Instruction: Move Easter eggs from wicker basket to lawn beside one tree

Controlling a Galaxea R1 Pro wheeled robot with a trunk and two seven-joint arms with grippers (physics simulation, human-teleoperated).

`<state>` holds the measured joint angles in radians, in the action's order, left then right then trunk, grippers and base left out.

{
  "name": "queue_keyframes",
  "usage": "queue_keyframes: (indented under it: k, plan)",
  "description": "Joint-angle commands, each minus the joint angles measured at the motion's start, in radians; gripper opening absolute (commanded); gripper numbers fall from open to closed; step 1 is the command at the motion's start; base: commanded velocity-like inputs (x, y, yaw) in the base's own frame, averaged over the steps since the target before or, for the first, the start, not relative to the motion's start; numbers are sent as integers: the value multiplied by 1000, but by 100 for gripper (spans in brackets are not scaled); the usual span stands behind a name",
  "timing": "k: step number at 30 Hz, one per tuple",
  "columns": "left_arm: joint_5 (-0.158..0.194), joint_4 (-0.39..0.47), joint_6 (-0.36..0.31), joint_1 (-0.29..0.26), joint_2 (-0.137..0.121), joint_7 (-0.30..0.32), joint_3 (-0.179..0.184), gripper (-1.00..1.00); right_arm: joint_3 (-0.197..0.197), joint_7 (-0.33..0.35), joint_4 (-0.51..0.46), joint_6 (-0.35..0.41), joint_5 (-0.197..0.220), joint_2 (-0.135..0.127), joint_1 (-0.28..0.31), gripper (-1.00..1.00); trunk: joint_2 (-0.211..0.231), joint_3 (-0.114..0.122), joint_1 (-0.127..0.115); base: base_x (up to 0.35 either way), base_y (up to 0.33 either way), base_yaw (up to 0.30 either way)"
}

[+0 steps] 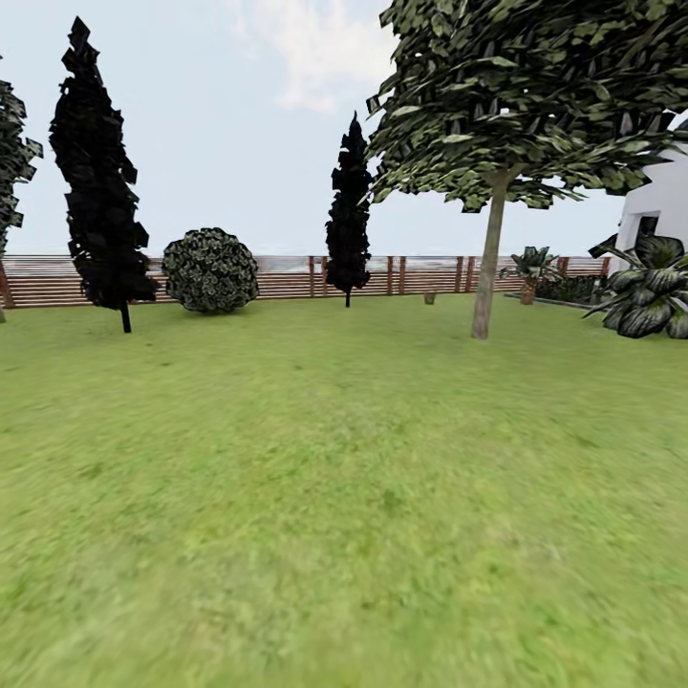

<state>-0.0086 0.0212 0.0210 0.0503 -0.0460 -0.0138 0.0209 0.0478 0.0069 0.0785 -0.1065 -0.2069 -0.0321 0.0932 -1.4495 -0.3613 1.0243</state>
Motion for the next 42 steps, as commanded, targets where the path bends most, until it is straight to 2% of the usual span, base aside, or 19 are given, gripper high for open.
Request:
queue_keyframes:
  k: [1,31,42]
  plan:
    - [-1,2,1,1,0,-1,2,100,4,1,4,-7,-2,0,2,100,0,-1,1,335,0,0]
    - [-1,2,2,0,0,-1,2,100,0,-5,3,-7,0,-2,1,100,0,-1,1,335,0,-1]
    - [-1,2,2,0,0,-1,2,100,2,-5,3,-8,0,-2,1,100,0,1,1,335,0,-126]
